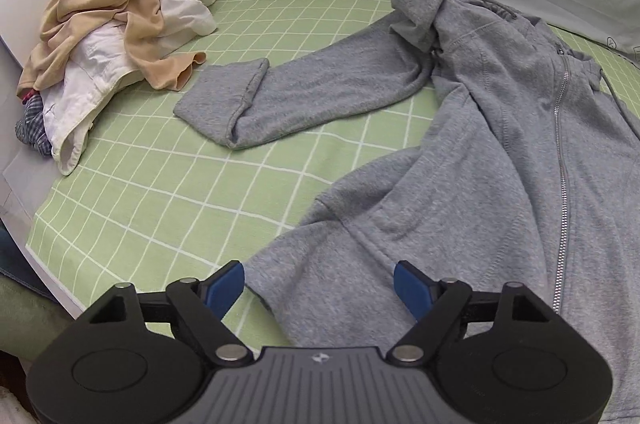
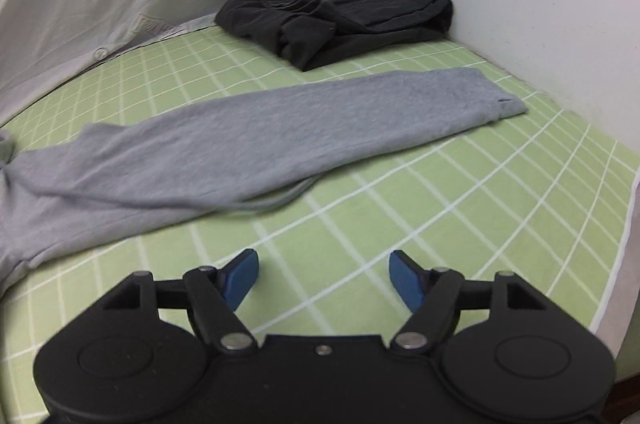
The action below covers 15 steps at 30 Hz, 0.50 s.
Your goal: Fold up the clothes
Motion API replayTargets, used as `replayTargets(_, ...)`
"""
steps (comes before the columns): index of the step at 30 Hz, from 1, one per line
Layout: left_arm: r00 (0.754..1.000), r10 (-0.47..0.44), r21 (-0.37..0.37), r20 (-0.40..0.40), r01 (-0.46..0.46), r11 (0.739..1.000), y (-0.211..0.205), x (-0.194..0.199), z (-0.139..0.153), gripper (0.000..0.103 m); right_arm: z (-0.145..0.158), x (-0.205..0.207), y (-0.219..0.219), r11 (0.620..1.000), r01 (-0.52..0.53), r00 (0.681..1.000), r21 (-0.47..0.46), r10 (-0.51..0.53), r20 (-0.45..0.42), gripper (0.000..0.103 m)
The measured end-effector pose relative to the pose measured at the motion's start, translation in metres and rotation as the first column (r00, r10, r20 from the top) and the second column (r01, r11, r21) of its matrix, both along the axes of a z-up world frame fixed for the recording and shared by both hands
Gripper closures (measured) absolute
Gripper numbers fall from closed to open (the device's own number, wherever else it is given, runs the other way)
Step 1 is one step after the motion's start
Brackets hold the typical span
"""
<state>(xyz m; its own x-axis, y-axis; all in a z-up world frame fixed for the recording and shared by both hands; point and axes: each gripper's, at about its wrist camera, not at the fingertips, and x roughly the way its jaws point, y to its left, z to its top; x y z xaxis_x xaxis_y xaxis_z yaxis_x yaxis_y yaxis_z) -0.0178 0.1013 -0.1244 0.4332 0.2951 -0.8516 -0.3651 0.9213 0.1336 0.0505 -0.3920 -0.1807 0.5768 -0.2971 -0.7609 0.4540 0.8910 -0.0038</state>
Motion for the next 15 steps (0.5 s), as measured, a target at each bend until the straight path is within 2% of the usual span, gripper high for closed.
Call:
replayTargets(2, 0.999, -0.035, -0.008, 0.01, 0.035, 0.999, 0.017, -0.001, -0.002, 0.03, 0.002, -0.007, 0.042, 0.999, -0.05, 0.999, 0.013, 0.05, -0.013, 0.022)
replayTargets(5, 0.995, -0.092, -0.028, 0.03, 0.093, 0.995, 0.038, -0.001, -0.005, 0.03, 0.006, -0.018, 0.101, 0.99, -0.141, 0.99, 0.016, 0.141, -0.023, 0.02)
replayTargets(7, 0.985, -0.168, -0.061, 0.048, 0.17, 0.984, 0.048, 0.002, -0.007, 0.03, 0.008, -0.026, 0.135, 0.98, -0.197, 0.98, 0.016, 0.197, -0.03, 0.017)
replayTargets(11, 0.961, -0.272, -0.097, 0.056, 0.277, 0.956, 0.053, 0.007, -0.016, 0.031, 0.008, -0.038, 0.178, 0.969, -0.245, 0.968, 0.023, 0.246, -0.054, 0.015)
replayTargets(12, 0.954, -0.296, -0.111, 0.056, 0.3, 0.947, 0.054, 0.008, -0.019, 0.034, 0.009, -0.04, 0.185, 0.97, -0.243, 0.968, 0.012, 0.243, -0.061, 0.015)
replayTargets(13, 0.946, -0.319, -0.125, 0.056, 0.324, 0.938, 0.054, 0.009, -0.022, 0.047, 0.009, -0.042, 0.191, 0.971, -0.239, 0.969, -0.003, 0.238, -0.067, 0.015)
replayTargets(14, 0.942, -0.331, -0.138, 0.048, 0.335, 0.932, 0.053, 0.01, -0.023, 0.056, 0.01, -0.044, 0.196, 0.972, -0.234, 0.97, -0.016, 0.232, -0.073, 0.015)
replayTargets(15, 0.938, -0.343, -0.15, 0.039, 0.345, 0.926, 0.052, 0.01, -0.025, 0.075, 0.01, -0.045, 0.198, 0.974, -0.227, 0.971, -0.023, 0.224, -0.077, 0.015)
